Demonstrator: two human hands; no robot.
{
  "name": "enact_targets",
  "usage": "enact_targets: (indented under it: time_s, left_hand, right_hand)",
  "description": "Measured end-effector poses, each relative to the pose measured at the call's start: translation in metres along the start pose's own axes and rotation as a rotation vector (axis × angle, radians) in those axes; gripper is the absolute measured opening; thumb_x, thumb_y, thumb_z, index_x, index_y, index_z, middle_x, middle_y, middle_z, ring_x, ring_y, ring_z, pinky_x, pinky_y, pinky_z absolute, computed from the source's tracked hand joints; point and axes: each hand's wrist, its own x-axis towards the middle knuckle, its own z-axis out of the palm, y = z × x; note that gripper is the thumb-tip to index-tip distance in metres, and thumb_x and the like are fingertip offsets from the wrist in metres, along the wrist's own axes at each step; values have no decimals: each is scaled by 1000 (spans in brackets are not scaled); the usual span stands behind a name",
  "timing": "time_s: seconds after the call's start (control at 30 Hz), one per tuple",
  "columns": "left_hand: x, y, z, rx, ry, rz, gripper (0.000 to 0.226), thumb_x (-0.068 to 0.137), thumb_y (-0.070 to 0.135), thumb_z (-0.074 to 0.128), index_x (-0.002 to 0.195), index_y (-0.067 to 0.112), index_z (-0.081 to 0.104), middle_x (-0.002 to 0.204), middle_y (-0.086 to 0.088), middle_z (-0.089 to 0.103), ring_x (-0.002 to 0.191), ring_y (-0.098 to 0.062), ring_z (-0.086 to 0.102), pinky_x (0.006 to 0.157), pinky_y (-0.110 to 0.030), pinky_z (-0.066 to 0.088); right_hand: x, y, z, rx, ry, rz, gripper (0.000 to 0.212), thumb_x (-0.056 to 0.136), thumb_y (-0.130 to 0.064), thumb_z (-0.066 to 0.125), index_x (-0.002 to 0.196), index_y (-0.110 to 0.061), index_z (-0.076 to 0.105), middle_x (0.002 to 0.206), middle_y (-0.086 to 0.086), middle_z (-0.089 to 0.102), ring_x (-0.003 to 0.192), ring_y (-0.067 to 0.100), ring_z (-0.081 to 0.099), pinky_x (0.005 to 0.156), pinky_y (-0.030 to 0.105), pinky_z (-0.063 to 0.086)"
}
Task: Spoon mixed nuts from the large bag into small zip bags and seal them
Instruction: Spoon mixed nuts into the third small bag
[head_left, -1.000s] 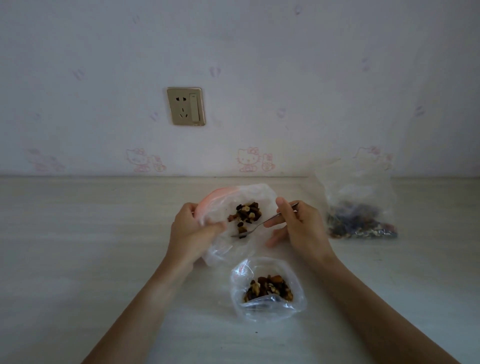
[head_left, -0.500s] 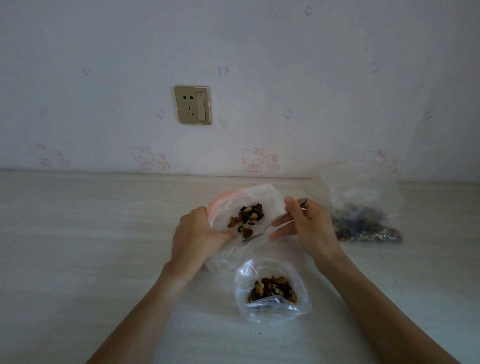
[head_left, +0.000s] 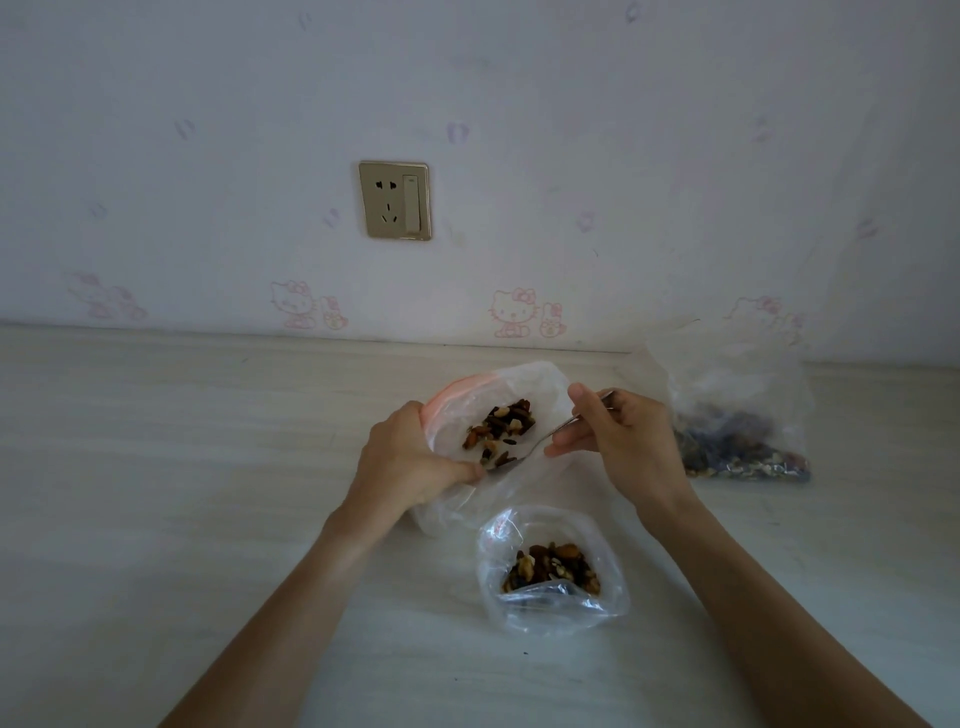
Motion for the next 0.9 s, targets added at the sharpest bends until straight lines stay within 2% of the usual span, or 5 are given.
enact_targets:
  time_s: [0.17, 0.4, 0.57, 0.73, 0.9]
  left_hand:
    - [-3, -1, 2, -23, 9, 15, 86, 43, 56, 101, 109, 25, 56, 98, 12, 62, 83, -3, 58, 59, -19, 41]
    - [-4, 0, -1, -15, -39, 12, 91, 41, 56, 101, 112, 23, 54, 103, 9, 62, 89, -9, 61, 63, -23, 45]
    - [-5, 2, -1, 7, -40, 12, 91, 43, 55, 101, 114, 22, 54, 105, 8, 62, 93, -13, 62, 72, -27, 50]
    - [-6, 4, -1, 39, -68, 18, 92, 45, 57, 100, 115, 23, 52, 105, 8, 61, 93, -13, 60, 66, -24, 45]
    - [-4, 4, 0, 49, -70, 7, 92, 45, 58, 100, 115, 24, 50, 102, 11, 58, 91, -10, 59, 65, -23, 44]
  right_hand:
    - [-5, -1, 4, 111, 8, 19, 36, 97, -36, 69, 89, -1, 69, 72, 12, 77, 71, 27, 78, 71, 26, 63]
    - [-9, 2, 20, 140, -18, 2, 28, 97, -31, 70, 92, -4, 70, 74, 11, 78, 75, 24, 79, 69, 25, 62]
    - [-6, 6, 22, 33, 103, -24, 33, 98, -38, 68, 86, -7, 72, 70, 2, 78, 71, 16, 78, 69, 23, 62]
    - [-7, 10, 22, 70, 163, 31, 30, 101, -35, 63, 94, -7, 72, 74, 1, 79, 75, 14, 78, 74, 28, 62]
    - [-9, 10, 25, 103, 179, 15, 21, 101, -24, 66, 92, -6, 72, 75, 2, 79, 73, 16, 78, 67, 24, 62]
